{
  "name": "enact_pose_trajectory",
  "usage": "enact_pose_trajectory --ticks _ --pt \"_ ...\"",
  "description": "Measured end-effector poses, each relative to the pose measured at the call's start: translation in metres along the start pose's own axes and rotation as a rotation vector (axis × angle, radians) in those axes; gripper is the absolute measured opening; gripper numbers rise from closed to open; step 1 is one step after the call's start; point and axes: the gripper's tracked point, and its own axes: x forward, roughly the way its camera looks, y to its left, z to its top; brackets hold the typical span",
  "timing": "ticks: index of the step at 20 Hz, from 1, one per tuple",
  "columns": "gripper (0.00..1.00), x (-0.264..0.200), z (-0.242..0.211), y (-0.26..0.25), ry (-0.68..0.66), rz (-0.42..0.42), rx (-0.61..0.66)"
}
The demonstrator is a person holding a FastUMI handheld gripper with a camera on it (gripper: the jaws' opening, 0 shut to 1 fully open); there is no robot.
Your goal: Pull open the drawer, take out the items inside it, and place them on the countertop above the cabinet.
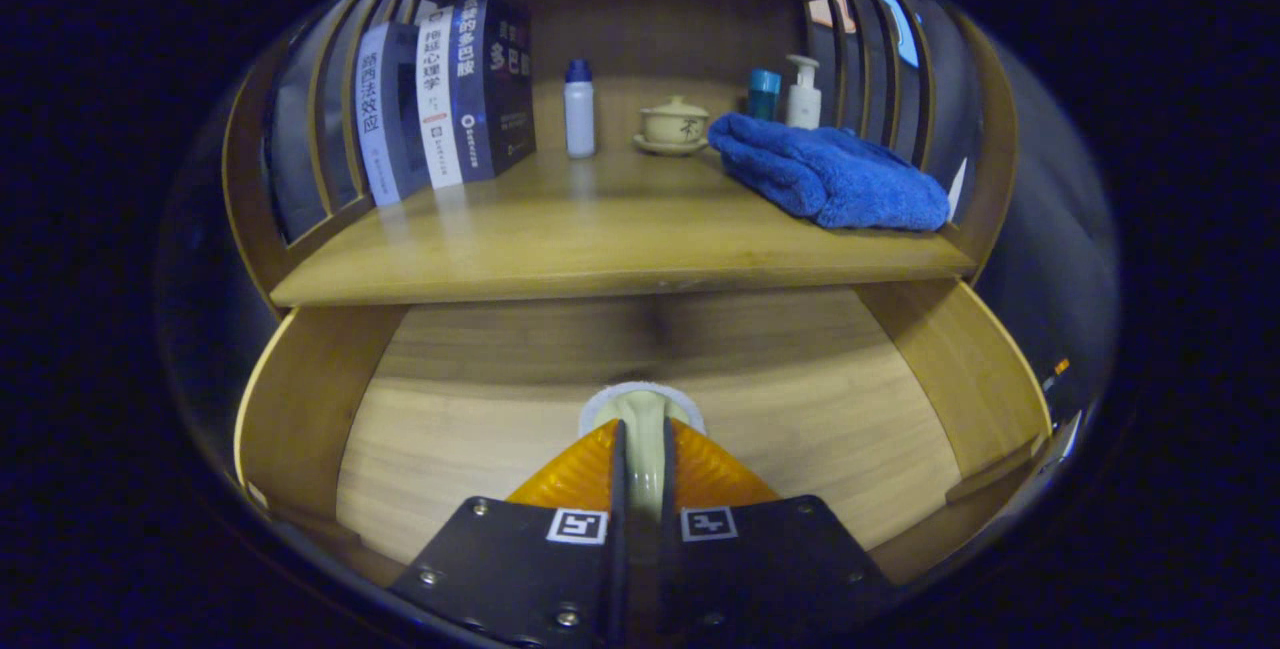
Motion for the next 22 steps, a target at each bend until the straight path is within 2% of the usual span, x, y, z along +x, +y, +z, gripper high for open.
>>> enact_pose_trajectory --ticks 4,14,18,22 --pt "0.12 -0.038 0.032 0.002 -0.144 0.016 0.006" --pt "0.13 -0.151 0.117 -0.012 -0.427 -0.028 0.023" --pt "0.12 -0.168 0.157 -0.008 -0.489 -0.017 0.073" --pt "0.12 -0.155 0.186 -0.007 -0.487 -0.016 0.071"
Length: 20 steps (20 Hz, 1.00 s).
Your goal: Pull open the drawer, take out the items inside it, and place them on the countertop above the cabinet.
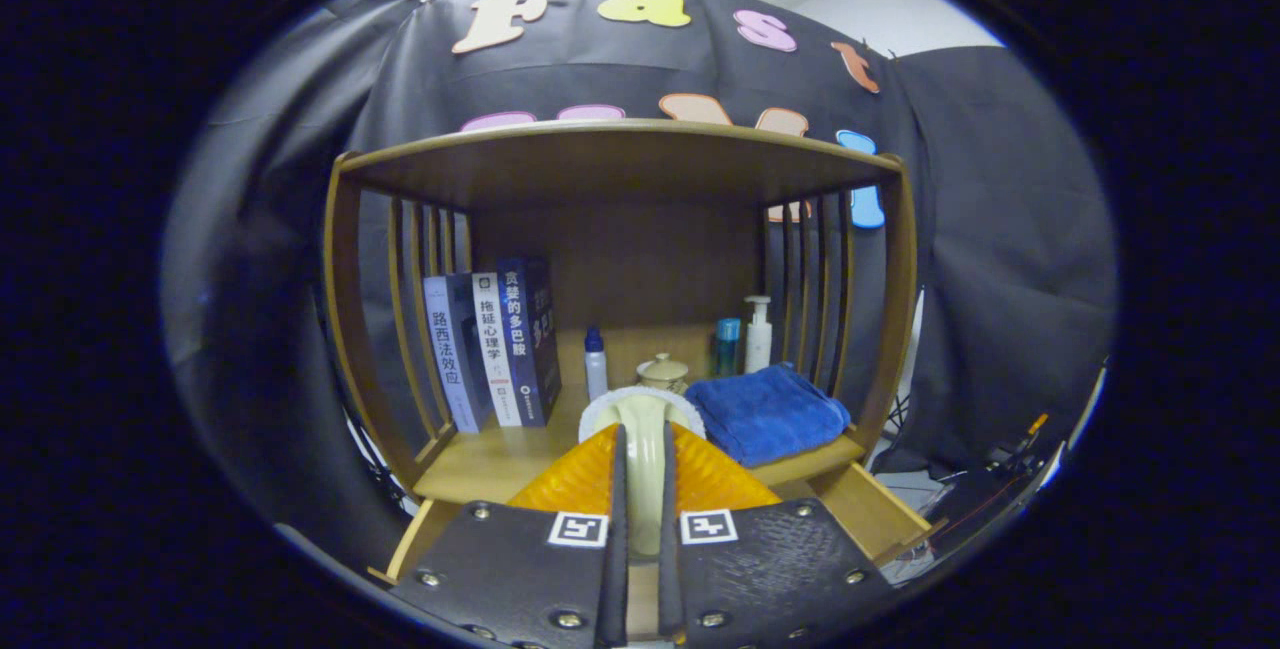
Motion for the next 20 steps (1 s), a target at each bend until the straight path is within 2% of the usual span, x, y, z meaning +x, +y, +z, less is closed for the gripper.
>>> enact_pose_trajectory --ticks 6,14,15,16,20 --pt "0.12 0.064 -0.022 0.007 0.075 0.026 -0.012" --pt "0.13 0.143 -0.115 0.022 0.293 0.054 -0.077" --pt "0.13 0.149 -0.107 0.026 0.239 0.051 -0.074" --pt "0.13 0.157 -0.112 0.028 0.275 0.051 -0.08" --pt "0.13 0.188 -0.109 0.035 0.264 0.068 -0.03"
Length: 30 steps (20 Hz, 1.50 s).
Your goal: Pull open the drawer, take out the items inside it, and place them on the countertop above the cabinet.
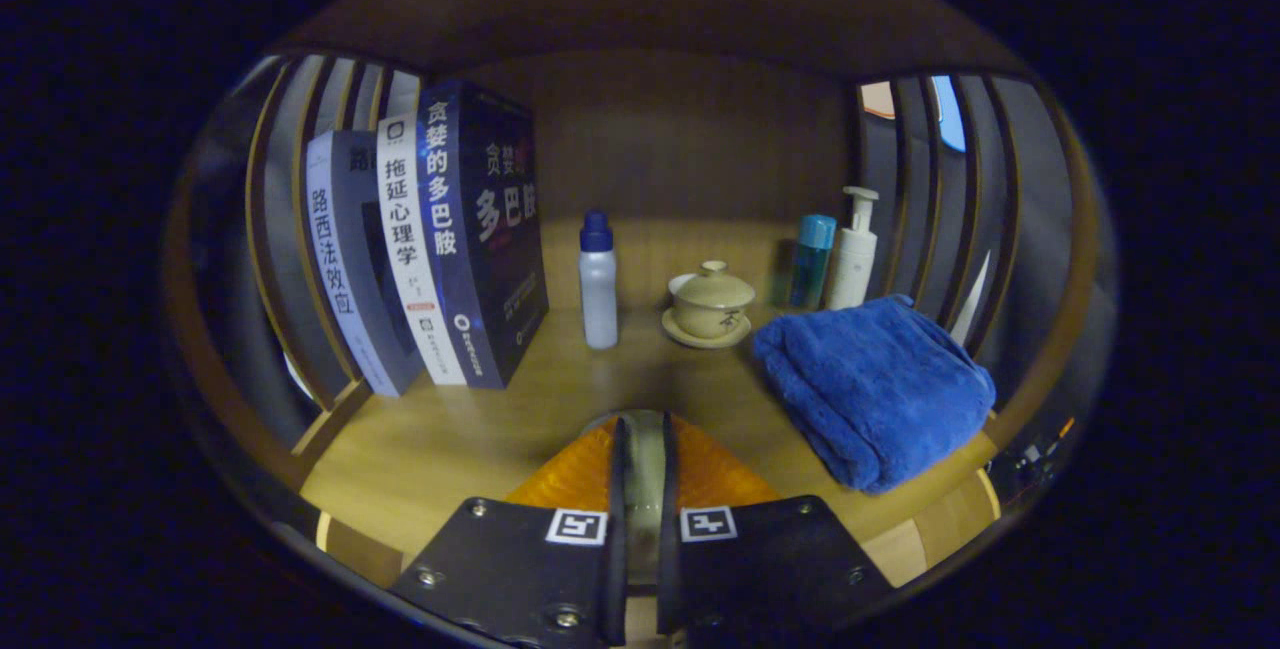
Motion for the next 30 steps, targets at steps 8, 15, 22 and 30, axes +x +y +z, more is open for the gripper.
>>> enact_pose_trajectory --ticks 8,15,22,30 --pt "0.13 0.021 0.009 -0.001 -0.034 0.023 0.042" --pt "0.27 0.012 0.007 0.0 -0.033 0.003 0.033" --pt "0.96 -0.035 0.028 -0.002 -0.097 0.065 0.056" --pt "1.0 -0.138 0.057 -0.045 -0.178 0.011 0.09"
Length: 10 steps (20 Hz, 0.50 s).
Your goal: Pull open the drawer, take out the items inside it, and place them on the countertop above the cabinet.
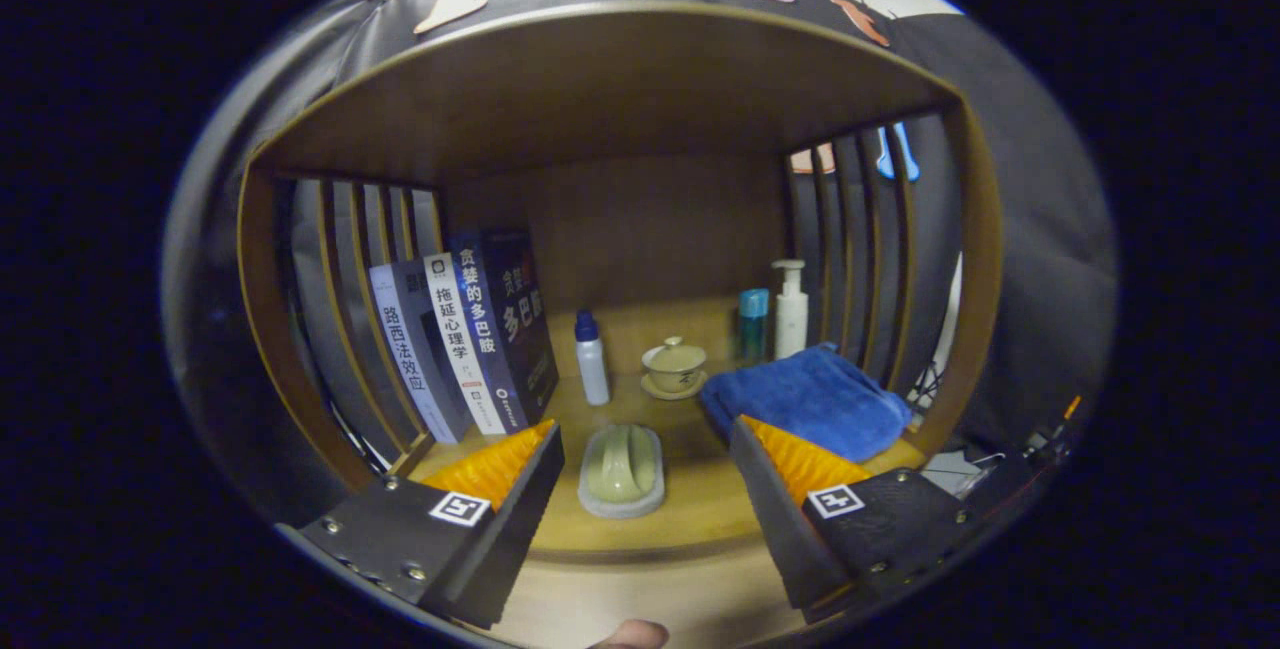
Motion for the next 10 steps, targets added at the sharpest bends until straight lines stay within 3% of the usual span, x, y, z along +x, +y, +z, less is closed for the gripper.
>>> enact_pose_trajectory --ticks 10 --pt "0.99 -0.095 0.035 -0.008 -0.1 -0.023 0.002"
